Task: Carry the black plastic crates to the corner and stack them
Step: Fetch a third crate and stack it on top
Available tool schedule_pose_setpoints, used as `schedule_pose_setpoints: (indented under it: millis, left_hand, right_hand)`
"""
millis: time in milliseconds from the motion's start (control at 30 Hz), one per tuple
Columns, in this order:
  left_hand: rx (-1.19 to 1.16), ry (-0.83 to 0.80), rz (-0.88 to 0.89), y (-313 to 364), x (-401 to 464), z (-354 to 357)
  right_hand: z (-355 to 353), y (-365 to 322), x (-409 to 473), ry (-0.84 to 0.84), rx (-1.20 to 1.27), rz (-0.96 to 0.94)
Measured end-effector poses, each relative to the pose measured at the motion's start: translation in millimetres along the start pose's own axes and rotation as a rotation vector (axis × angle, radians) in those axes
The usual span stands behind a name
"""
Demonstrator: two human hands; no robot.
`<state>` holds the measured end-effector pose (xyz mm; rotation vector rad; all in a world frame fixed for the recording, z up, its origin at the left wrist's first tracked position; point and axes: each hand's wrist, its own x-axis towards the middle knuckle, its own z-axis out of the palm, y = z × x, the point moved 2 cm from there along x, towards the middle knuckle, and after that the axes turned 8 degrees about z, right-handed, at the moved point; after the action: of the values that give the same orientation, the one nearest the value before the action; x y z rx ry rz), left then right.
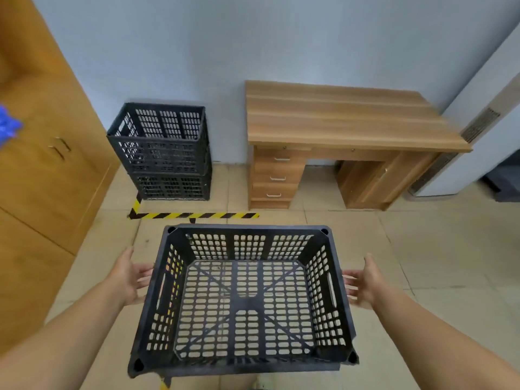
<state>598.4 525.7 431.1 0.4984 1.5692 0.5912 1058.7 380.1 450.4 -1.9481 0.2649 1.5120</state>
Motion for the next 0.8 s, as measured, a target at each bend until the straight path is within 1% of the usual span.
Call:
schedule_pose_setpoints:
  millis: [200, 400, 533, 800]
  left_hand:
    - [-0.132, 0.046, -0.005, 24.4, 15.8, -33.8]
    - [-0.204, 0.053, 0.01, 65.6, 39.7, -74.2]
    - [-0.254, 0.05, 0.009, 103.5, 62.7, -109.6]
    - [-0.235, 0.049, 0.042, 202.2, 106.7, -188.8]
  right_hand:
    - [60.5, -65.3, -3.9, -0.027, -0.119, -0.027]
    - [139.0, -111.0, -18.5, -0.031, -0.164, -0.072]
    - [202.3, -133.3, -27.8, -0.023, -0.183, -0.099]
    - [333.5, -170.4, -50.2, -0.018, -0.168, -0.148]
